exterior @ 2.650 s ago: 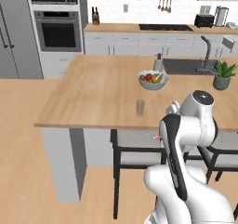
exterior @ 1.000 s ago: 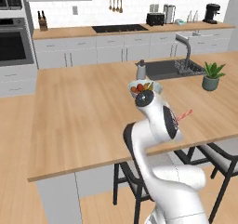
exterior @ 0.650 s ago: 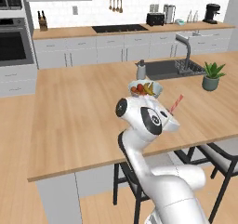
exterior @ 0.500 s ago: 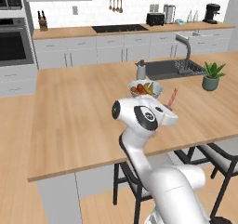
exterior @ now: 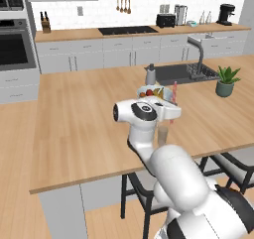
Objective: Take a straw from the drawer in front and place it inside the glass cup on the dining counter.
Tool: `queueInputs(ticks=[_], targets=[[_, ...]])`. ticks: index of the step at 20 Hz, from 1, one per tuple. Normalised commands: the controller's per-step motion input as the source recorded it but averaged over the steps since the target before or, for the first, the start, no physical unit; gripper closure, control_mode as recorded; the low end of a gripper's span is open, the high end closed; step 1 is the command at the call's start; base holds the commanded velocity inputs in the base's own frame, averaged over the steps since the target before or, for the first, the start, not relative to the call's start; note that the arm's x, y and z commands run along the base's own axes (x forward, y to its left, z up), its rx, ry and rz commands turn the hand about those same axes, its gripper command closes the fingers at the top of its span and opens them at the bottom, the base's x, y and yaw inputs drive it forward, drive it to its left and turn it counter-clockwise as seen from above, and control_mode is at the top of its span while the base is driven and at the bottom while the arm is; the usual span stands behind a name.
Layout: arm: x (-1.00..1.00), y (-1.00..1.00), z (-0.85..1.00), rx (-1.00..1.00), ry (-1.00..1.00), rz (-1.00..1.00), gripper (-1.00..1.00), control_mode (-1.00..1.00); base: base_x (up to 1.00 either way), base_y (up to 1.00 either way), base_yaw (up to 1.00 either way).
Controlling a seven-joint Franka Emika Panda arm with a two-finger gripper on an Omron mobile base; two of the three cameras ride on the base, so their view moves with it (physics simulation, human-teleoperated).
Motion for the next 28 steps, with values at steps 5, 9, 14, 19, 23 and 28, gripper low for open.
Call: queueInputs(ticks=[5, 9, 14, 19, 23, 28], targets=[[0.5, 0.0, -0.12, 0.0, -0.27, 0.0, 1.0, -1.0, 0.0, 0.0, 0.0], [0.58, 0.0, 0.0, -0.06, 0.05, 0.01, 1.0, -1.0, 0.0, 0.0, 0.0], [0.2, 0.01, -0.12, -0.06, 0.15, 0.01, 1.0, -1.0, 0.0, 0.0, 0.0], [-0.02, 0.0, -0.22, 0.0, -0.03, 0.0, 1.0, -1.0, 0.0, 0.0, 0.0], [0.0, -0.12, -0.07, 0.0, -0.1, 0.0, 1.0, -1.0, 0.0, 0.0, 0.0], [-0.02, -0.1, 0.0, 0.0, 0.0, 0.0, 1.0, -1.0, 0.0, 0.0, 0.0]])
